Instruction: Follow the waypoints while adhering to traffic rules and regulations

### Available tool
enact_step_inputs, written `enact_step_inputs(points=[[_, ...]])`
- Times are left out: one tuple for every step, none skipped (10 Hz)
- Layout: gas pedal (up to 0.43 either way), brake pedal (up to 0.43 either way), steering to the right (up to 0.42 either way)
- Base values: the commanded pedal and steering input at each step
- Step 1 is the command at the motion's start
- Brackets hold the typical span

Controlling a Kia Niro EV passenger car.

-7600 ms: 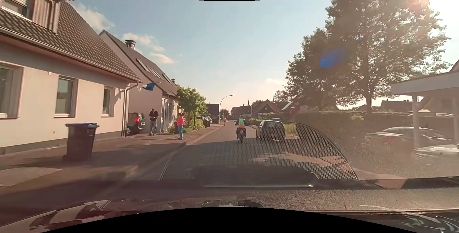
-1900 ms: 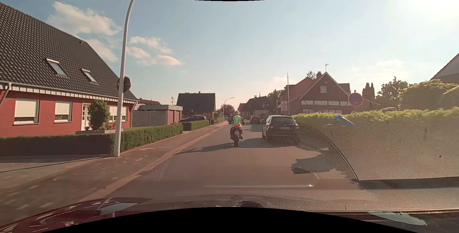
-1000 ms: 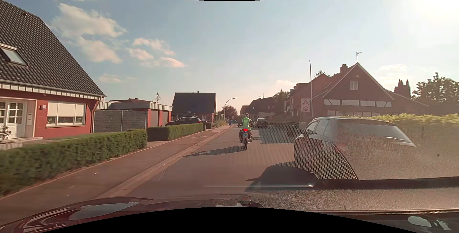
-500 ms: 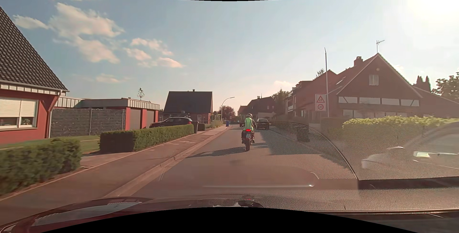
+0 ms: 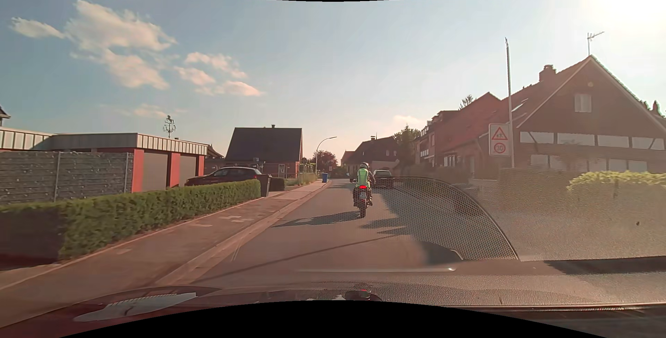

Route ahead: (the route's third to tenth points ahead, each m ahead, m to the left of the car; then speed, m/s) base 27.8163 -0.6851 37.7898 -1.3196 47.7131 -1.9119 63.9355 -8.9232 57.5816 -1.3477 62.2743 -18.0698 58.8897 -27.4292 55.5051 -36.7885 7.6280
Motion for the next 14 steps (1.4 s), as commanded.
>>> enact_step_inputs(points=[[0.118,0.0,0.006],[0.118,0.0,0.005],[0.118,0.0,0.005],[0.118,0.0,0.005],[0.118,0.0,0.005],[0.118,0.0,0.005],[0.118,0.0,0.004],[0.118,0.0,0.004],[0.118,0.0,0.004],[0.118,0.0,0.003],[0.118,0.0,0.003],[0.118,0.0,0.003],[0.118,0.0,0.003],[0.15,0.0,0.004]])
